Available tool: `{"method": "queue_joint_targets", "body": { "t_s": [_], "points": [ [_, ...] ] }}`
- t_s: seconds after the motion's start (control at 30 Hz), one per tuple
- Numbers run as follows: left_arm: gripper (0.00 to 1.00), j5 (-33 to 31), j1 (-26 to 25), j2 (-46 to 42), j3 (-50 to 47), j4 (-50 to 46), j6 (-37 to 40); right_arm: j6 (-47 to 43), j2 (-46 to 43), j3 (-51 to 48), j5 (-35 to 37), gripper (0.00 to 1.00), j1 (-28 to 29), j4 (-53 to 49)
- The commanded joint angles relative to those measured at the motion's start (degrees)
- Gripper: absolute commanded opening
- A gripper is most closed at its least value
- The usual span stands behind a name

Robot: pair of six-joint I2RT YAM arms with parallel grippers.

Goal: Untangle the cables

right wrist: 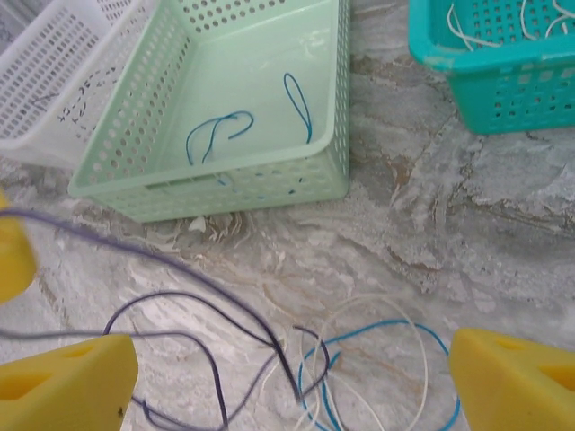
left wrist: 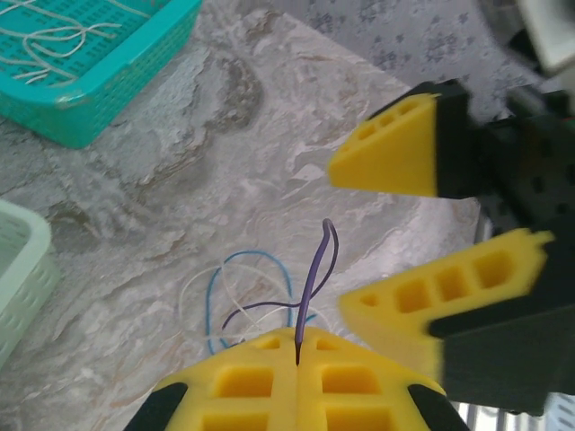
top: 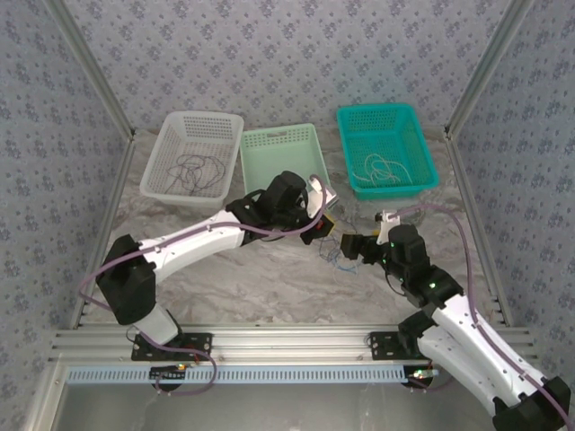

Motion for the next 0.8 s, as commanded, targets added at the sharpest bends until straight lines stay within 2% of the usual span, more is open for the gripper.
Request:
{"method": "queue_joint_targets", "body": {
  "t_s": [0.0, 0.23, 0.37, 0.67, 0.77],
  "points": [
    [0.0, 1.4, -0.94, -2.96, -0.42, 2.97, -2.07, 1.57, 1.83, -0.44, 3.67, 0.92, 1.26, 5.17],
    [0.0, 2.4, -1.48, -7.36, -3.12, 8.12, -4.75, 4.97, 8.82, 2.02, 10.78, 0.89, 1.71, 3.66],
    [0.0, -0.14, -1.14, -11.92, -5.13, 8.73, -4.66, 6.61, 11.65, 3.07, 13.35, 0.86, 1.71, 1.12],
    [0.0, -3.0, 0.6, -20.35, -8.47, 9.31, -5.34, 10.39, 12.32, 3.41, 19.15, 0.72, 0.97, -8.24],
    [0.0, -3.95, 0.97, -21.87, -9.39, 10.0, -5.92, 10.55, 11.68, 3.29, 19.32, 0.71, 0.86, -9.45]
  ]
}}
